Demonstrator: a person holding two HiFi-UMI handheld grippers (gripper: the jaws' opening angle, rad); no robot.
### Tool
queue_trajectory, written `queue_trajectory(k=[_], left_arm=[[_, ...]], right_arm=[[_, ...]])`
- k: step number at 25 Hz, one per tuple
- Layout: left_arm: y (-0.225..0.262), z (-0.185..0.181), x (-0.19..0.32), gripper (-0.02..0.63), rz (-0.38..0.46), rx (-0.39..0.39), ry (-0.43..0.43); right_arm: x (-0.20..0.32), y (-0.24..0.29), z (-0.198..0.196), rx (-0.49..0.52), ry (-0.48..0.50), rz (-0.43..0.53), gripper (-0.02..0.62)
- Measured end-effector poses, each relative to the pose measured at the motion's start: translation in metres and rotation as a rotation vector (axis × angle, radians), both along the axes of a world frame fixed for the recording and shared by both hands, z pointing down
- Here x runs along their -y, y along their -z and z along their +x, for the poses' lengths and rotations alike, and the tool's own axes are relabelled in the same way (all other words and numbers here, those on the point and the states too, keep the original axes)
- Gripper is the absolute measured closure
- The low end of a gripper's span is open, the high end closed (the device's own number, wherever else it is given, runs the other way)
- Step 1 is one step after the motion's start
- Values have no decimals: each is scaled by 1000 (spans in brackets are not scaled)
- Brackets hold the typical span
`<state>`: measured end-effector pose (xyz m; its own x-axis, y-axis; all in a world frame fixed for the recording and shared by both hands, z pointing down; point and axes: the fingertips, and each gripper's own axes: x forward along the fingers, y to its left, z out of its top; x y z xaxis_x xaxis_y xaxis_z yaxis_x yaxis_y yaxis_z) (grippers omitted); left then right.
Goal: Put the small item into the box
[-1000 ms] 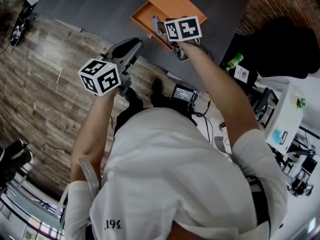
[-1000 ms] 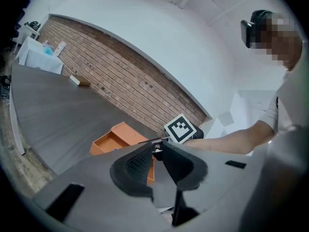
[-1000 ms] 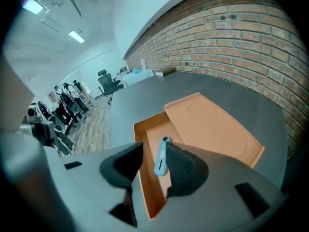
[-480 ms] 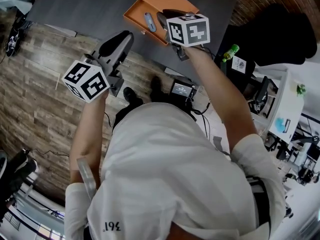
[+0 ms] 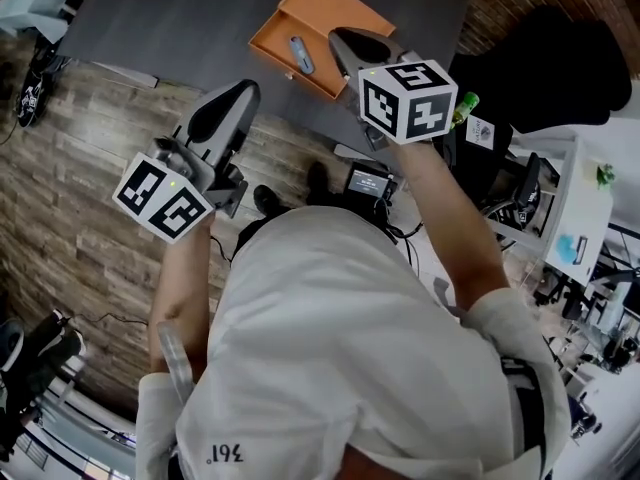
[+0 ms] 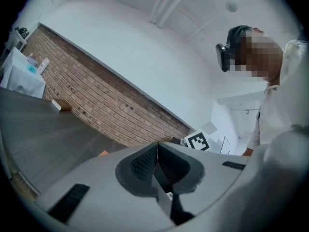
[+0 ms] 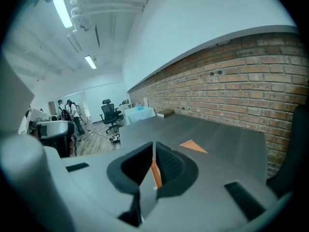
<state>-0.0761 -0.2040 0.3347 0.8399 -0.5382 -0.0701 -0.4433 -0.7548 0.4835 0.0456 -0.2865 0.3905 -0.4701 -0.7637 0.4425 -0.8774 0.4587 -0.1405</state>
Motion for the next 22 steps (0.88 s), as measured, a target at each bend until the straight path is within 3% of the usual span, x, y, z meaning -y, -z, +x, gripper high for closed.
queue_trajectory(k=[10,22], left_arm=[[25,-8,-24,597,43,-33,-7],[16,-9,-59,597,3,-26,-42]], right_arm=[[-41,43,0,109,-1,70,577],[-82,43,14,157,4,87,580]])
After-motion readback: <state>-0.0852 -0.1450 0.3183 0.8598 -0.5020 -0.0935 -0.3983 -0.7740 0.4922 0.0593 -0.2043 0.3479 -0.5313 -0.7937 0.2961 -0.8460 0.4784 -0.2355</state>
